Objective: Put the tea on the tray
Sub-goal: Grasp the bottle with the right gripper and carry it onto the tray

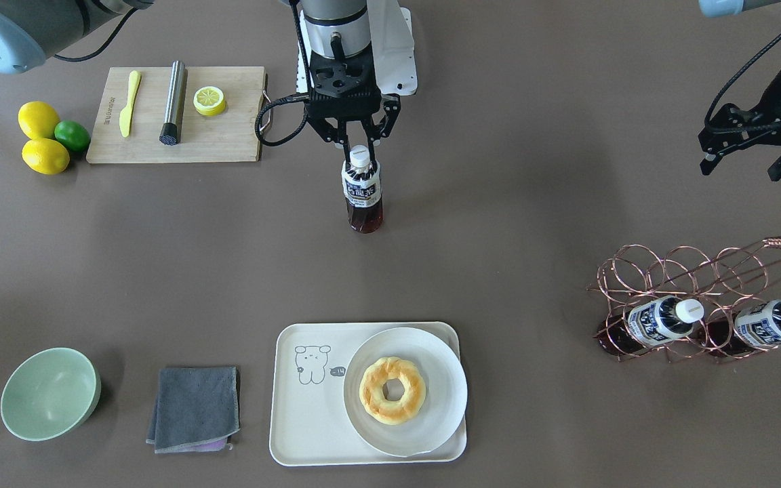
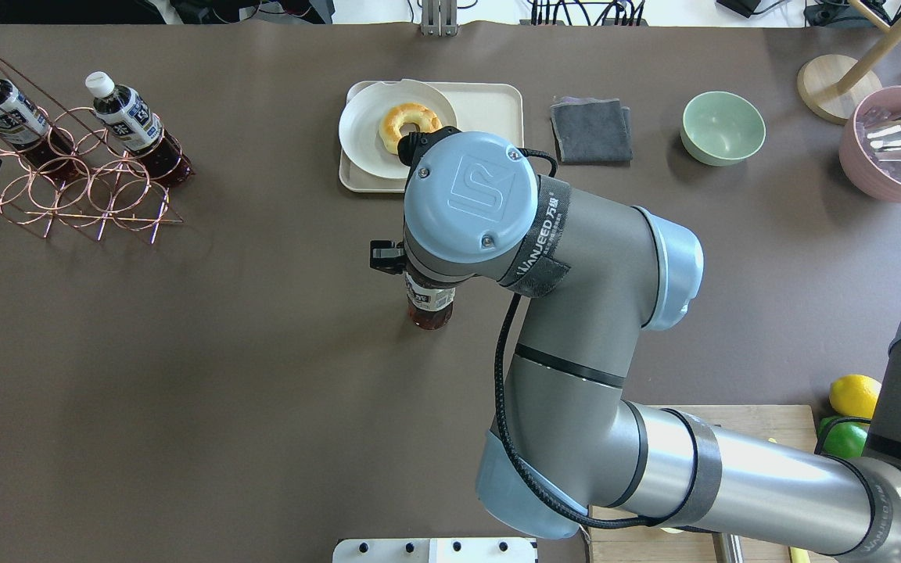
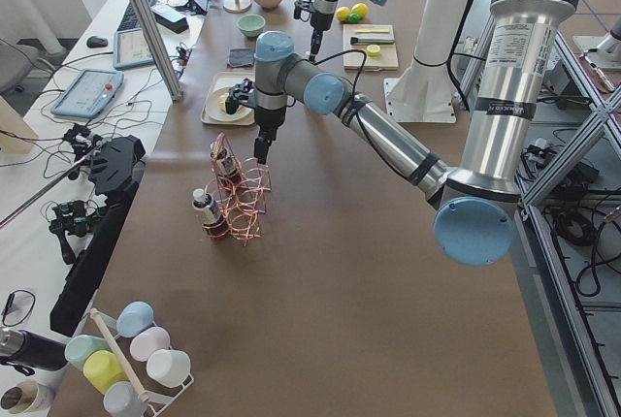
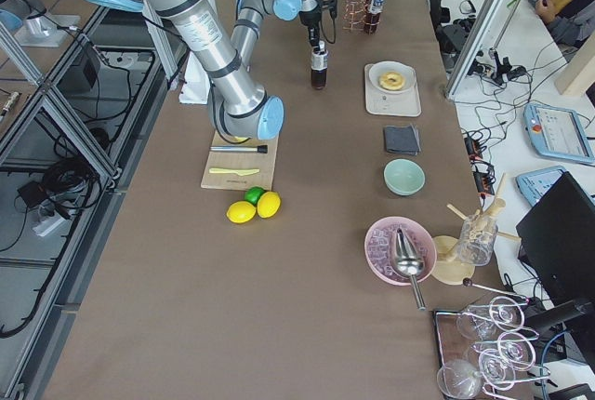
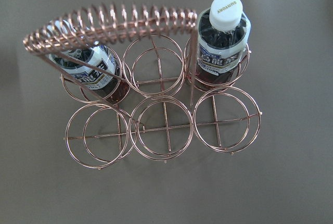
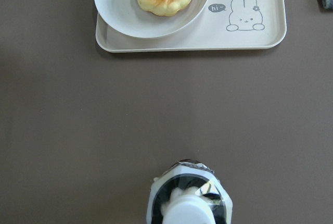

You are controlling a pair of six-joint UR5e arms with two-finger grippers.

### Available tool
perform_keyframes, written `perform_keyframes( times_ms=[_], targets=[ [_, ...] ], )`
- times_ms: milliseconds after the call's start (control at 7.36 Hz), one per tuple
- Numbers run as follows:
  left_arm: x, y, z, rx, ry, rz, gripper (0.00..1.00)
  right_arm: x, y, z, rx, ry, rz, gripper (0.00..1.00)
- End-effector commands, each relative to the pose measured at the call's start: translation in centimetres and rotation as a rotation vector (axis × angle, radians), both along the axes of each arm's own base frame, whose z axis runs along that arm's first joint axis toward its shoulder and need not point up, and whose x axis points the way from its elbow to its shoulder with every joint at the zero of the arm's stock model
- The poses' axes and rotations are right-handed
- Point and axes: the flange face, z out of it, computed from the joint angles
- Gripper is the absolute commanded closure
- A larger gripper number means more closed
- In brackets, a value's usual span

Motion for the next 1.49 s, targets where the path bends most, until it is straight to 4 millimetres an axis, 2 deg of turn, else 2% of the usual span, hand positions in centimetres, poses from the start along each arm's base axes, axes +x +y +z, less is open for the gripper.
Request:
perform_keyframes(
  times_ms=[0, 136, 272, 543, 679, 815, 951, 1086, 1358],
  targets=[
    [0.0, 0.0, 0.1, 0.004, -0.002, 0.005, 0.03, 2.2, -2.4, -1.1, 0.051, 0.023, 0.005, 1.00],
    [-1.1, 0.7, 1.0, 0.012, -0.013, 0.016, 0.03, 4.1, -4.6, -1.2, 0.063, 0.044, 0.015, 1.00],
    [-3.3, 0.4, 1.7, 0.037, -0.028, 0.017, 0.03, 6.2, -7.1, -0.9, 0.072, 0.053, 0.010, 1.00],
    [-8.6, 1.2, 5.6, 0.054, -0.073, 0.037, 0.03, 8.6, -13.6, 0.3, 0.070, 0.102, 0.004, 1.00],
    [-10.2, 1.2, 8.0, 0.013, 0.006, 0.067, 0.03, 8.8, -16.6, 1.1, 0.068, 0.106, 0.001, 1.00],
    [-11.2, 2.0, 8.9, 0.018, 0.024, 0.083, 0.03, 8.6, -20.1, 2.5, 0.079, 0.096, 0.014, 1.00],
    [-12.2, 2.2, 9.0, 0.027, 0.022, 0.071, 0.03, 7.7, -23.9, 4.0, 0.071, 0.104, 0.015, 1.00],
    [-13.3, 2.5, 8.5, 0.036, 0.025, 0.049, 0.03, 7.1, -26.5, 4.8, 0.064, 0.124, 0.021, 1.00],
    [-13.6, 2.6, 8.4, 0.033, 0.029, 0.039, 0.03, 7.0, -27.9, 6.0, 0.049, 0.145, 0.023, 1.00]
  ],
)
